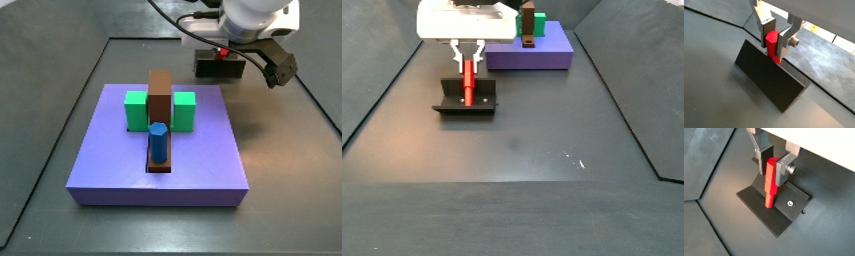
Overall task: Pick up the red object. Move up. Place the red object on the fixture. Regrasp the red object. Move to above the board. Insert the red object.
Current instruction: Regrasp the red object.
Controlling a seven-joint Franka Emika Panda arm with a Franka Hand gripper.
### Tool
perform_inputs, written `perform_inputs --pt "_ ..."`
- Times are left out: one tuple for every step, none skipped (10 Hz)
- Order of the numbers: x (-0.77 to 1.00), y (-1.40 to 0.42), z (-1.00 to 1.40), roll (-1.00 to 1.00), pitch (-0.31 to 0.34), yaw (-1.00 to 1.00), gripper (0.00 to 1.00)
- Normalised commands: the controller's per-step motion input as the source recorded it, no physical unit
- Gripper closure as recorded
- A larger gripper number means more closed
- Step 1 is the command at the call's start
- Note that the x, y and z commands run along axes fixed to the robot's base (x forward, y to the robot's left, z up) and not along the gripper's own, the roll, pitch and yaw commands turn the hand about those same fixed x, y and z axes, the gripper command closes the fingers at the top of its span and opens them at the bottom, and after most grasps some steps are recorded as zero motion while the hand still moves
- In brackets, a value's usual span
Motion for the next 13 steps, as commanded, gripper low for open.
perform_inputs --pt "0.00 0.00 0.00 0.00 0.000 0.00 1.00" --pt "0.00 0.00 0.00 0.00 0.000 0.00 1.00" --pt "0.00 0.00 0.00 0.00 0.000 0.00 1.00" --pt "0.00 0.00 0.00 0.00 0.000 0.00 1.00" --pt "0.00 0.00 0.00 0.00 0.000 0.00 1.00" --pt "0.00 0.00 0.00 0.00 0.000 0.00 1.00" --pt "0.00 0.00 0.00 0.00 0.000 0.00 1.00" --pt "0.00 0.00 0.00 0.00 0.000 0.00 1.00" --pt "0.00 0.00 0.00 0.00 0.000 0.00 1.00" --pt "0.00 0.00 0.00 0.00 0.000 0.00 1.00" --pt "0.00 0.00 0.00 0.00 0.000 0.00 1.00" --pt "0.00 0.00 0.00 0.00 0.000 0.00 1.00" --pt "0.00 0.00 0.00 0.00 0.000 0.00 1.00"
